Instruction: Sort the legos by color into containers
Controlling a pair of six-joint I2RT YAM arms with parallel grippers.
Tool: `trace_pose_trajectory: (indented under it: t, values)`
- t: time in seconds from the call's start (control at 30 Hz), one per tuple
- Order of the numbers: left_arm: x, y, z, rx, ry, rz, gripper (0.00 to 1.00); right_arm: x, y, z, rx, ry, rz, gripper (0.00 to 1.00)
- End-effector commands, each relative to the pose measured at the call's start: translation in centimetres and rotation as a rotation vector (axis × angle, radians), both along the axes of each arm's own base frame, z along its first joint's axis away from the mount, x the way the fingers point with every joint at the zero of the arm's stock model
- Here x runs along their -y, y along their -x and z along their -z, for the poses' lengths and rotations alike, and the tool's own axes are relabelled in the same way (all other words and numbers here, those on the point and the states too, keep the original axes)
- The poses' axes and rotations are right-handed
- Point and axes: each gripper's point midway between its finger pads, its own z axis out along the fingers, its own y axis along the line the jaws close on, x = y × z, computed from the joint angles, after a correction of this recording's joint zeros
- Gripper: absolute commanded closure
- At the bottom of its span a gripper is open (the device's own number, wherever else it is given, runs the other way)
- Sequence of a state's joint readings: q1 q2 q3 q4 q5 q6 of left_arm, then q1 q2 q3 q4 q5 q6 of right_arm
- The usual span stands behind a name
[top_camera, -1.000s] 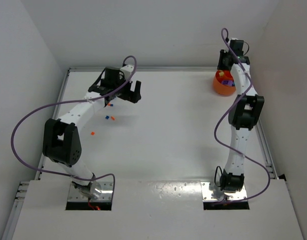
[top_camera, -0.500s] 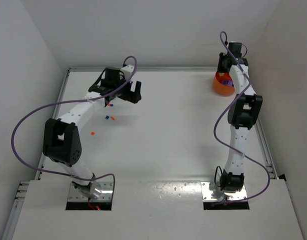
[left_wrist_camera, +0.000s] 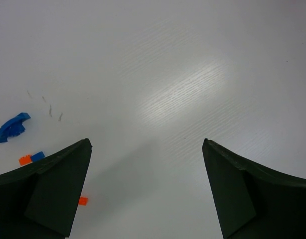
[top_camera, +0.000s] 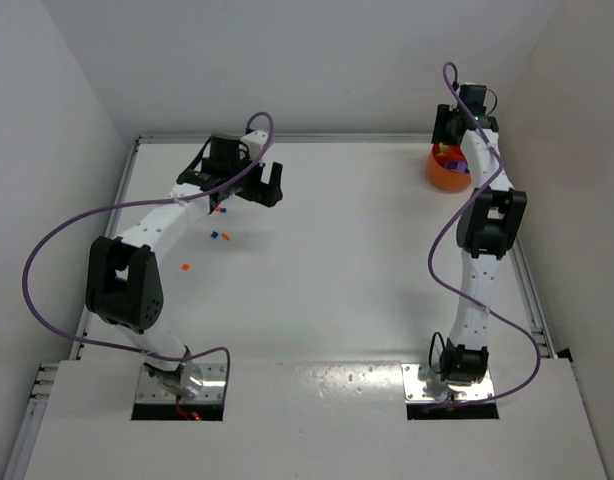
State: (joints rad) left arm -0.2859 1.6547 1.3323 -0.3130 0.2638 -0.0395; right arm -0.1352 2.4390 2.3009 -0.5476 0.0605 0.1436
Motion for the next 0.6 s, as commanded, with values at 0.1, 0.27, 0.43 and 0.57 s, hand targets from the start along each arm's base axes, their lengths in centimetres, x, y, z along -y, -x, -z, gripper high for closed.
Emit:
trace_pose_trajectory:
  t: [0.1,0.27,0.43,0.57]
  values:
    - [-2.2,-1.8,-3.8,0.086,0.053,-0.086,0.00,-3.0,-1.3,-8.3,0.180,-0.057,-0.103,0.49]
    - [-4.7,-3.5,-5.2,0.130,0.058,-0.138,0.00,-7.7,-0.9,-13.4,0.271,-0.121,-0.241,0.50]
    - [-12.1,-7.4,-3.4,0.074,-0.041,-0.331,0.00,-11.9,0.2,-16.6,0.318,-0.129,-0.348,0.49]
    - [-17.9,-10.3,-0.1,-0.031,-0.121,-0.459,0.04,-15.0,1.5,-16.4,0.288,-0.129,-0.412,0.42]
